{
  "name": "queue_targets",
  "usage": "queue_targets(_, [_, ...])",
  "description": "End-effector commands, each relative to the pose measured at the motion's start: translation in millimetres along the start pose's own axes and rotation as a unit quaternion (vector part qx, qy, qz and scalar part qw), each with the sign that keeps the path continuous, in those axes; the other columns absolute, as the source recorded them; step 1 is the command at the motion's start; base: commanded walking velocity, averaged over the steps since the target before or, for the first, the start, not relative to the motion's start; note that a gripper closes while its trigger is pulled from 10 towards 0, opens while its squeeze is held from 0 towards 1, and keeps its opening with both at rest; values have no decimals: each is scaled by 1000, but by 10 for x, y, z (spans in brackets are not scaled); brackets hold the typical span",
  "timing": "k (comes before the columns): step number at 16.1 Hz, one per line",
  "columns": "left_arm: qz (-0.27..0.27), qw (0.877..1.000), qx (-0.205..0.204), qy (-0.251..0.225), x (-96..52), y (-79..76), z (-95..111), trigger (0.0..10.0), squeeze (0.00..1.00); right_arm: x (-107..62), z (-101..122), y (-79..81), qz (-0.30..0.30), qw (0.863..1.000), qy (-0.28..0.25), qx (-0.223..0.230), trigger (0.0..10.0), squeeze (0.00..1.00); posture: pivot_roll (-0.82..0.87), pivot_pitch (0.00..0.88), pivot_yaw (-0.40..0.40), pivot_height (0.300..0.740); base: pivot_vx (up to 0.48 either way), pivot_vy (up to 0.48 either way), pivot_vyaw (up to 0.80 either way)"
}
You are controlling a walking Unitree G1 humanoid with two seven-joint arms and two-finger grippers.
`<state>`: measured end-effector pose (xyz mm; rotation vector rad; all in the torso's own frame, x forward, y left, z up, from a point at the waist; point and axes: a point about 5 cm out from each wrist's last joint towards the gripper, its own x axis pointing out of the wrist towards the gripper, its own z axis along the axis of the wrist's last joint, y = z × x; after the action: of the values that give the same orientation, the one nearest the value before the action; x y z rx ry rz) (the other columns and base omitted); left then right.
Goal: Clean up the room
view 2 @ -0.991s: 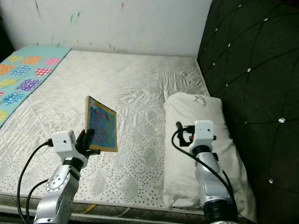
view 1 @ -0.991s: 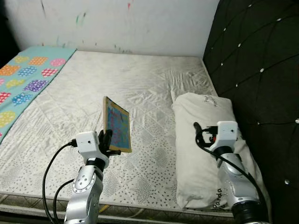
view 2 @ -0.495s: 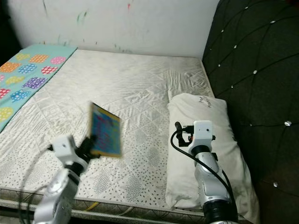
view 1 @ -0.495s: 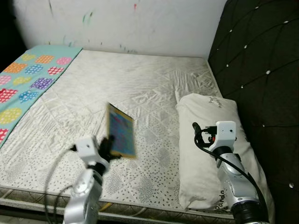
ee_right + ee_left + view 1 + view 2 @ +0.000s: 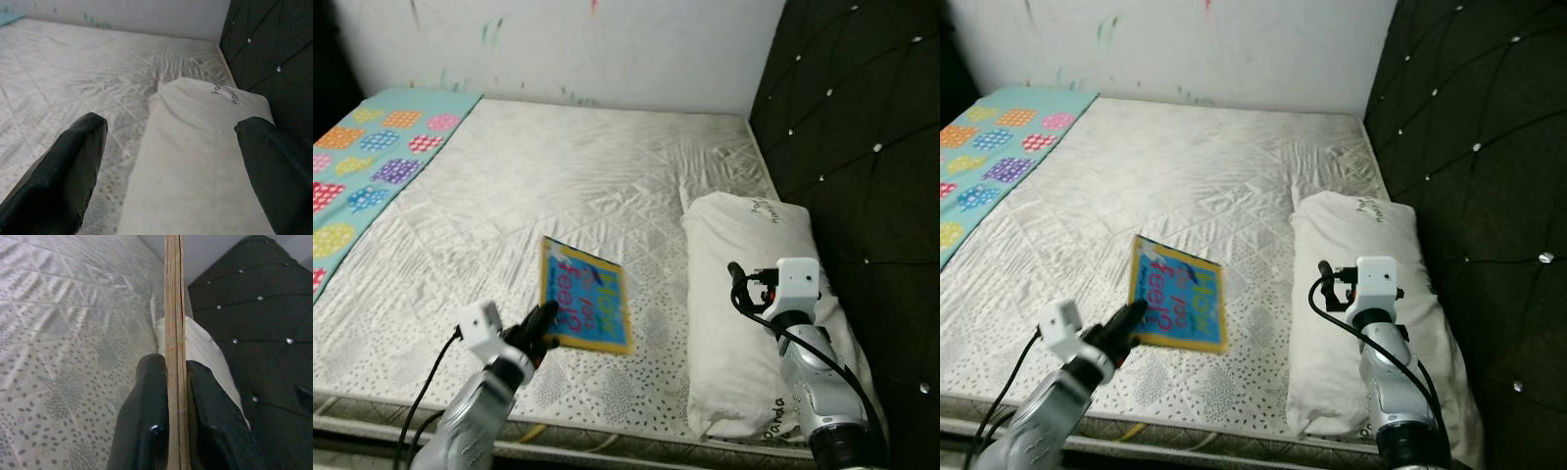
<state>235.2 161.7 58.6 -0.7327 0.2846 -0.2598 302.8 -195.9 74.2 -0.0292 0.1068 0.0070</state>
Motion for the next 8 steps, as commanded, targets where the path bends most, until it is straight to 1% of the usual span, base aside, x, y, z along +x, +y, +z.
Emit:
queue_targets(1, [-27, 1000, 6, -11, -25, -75, 86, 10000, 0, -26, 47, -8, 2, 1000, -6, 9, 10000, 0, -92, 0, -29, 740, 0, 0, 0])
queue_targets(2, [-27, 1000, 6, -11, -25, -75, 86, 10000, 0, -26, 47, -8, 2, 1000, -6, 9, 10000, 0, -92, 0, -29, 740, 0, 0, 0])
queue_targets(3, [-38, 999, 3, 9, -161, -75, 43, 10000, 0, -105, 22, -23, 0, 1000, -1, 17, 10000, 0, -88, 0, -30, 740, 0, 0, 0])
queue_targets(5, [-53, 998, 15, 27, -268, -121, -25, 10000, 0, -201, -60, -59, -4, 1000, 12, 18, 10000, 0, -82, 0, -32, 740, 0, 0, 0])
queue_targets(6, [-46, 998, 27, 29, -285, -125, -17, 10000, 0, -212, -75, -66, -7, 1000, 15, 21, 10000, 0, -78, 0, -32, 740, 0, 0, 0])
queue_targets(7, [-35, 998, 37, 21, -270, -129, 8, 10000, 0, -208, -81, -55, -8, 1000, 17, 23, 10000, 0, -78, 0, -32, 740, 0, 0, 0])
queue_targets(8, [-14, 997, 77, -8, -215, -133, 81, 10000, 0, -182, -77, -25, -8, 999, 18, 26, 10000, 0, -69, 0, -29, 740, 0, 0, 0])
